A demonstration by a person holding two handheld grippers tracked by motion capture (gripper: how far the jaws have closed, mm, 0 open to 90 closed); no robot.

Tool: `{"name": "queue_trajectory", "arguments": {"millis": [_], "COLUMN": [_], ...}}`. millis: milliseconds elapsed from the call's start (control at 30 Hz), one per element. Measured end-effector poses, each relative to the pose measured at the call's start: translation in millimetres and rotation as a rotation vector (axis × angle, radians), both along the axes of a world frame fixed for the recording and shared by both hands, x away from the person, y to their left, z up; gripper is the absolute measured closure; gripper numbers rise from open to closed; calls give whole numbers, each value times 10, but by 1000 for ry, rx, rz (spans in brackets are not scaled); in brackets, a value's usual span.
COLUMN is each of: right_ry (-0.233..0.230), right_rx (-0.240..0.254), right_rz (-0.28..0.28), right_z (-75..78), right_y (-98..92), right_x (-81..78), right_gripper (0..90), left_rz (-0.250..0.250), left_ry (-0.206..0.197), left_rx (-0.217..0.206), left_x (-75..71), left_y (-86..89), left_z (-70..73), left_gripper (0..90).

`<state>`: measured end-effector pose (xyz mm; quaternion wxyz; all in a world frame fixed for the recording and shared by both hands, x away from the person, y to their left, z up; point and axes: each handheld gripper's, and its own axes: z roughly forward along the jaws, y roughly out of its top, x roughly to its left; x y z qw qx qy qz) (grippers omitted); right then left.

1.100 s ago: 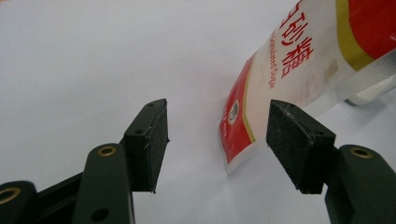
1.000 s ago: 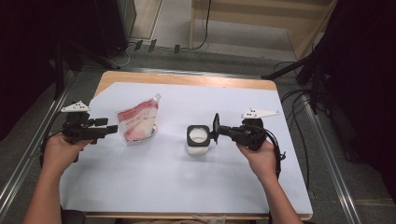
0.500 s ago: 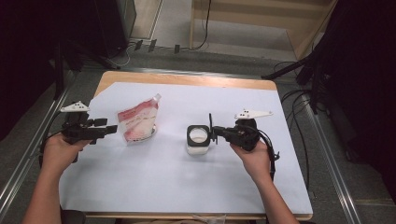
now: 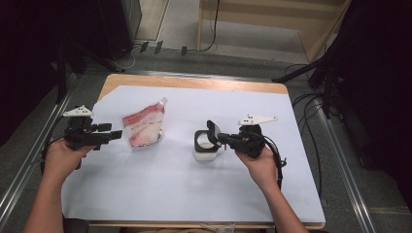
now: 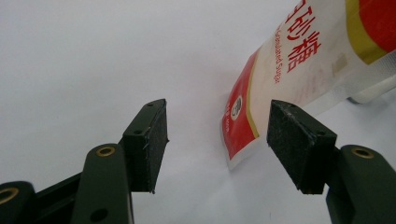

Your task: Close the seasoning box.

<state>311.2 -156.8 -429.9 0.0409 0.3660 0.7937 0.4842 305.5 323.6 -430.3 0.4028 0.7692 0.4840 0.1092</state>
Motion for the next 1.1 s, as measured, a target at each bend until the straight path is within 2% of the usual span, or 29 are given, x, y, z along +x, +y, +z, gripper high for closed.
{"name": "queue_trajectory", "arguments": {"millis": [233,467,767,867,1100], "right_ry": [10,2,-20,-25,-29], "right_rx": [-19,-51,-66,-67,-49], "right_rz": [21,43,63,68,80], "right_z": [-33,-62,-66,-64,-48], "right_y": [74,153,177,168,101], "right_x": [-12,-30,-42,-42,-29], "right_gripper": [899,881,798,729,631], "left_rz": [-3,1,-1,-4,-7], "left_ry": [3,4,5,7,4], "left_rx": [-1,-5,-7,-4,-4], "left_x": [4,2,-3,0,-3], "left_y": [3,4,23,26,18], "left_z": [-8,-12,-10,-13,-15], "left_gripper": [393,393,392,392,390]}}
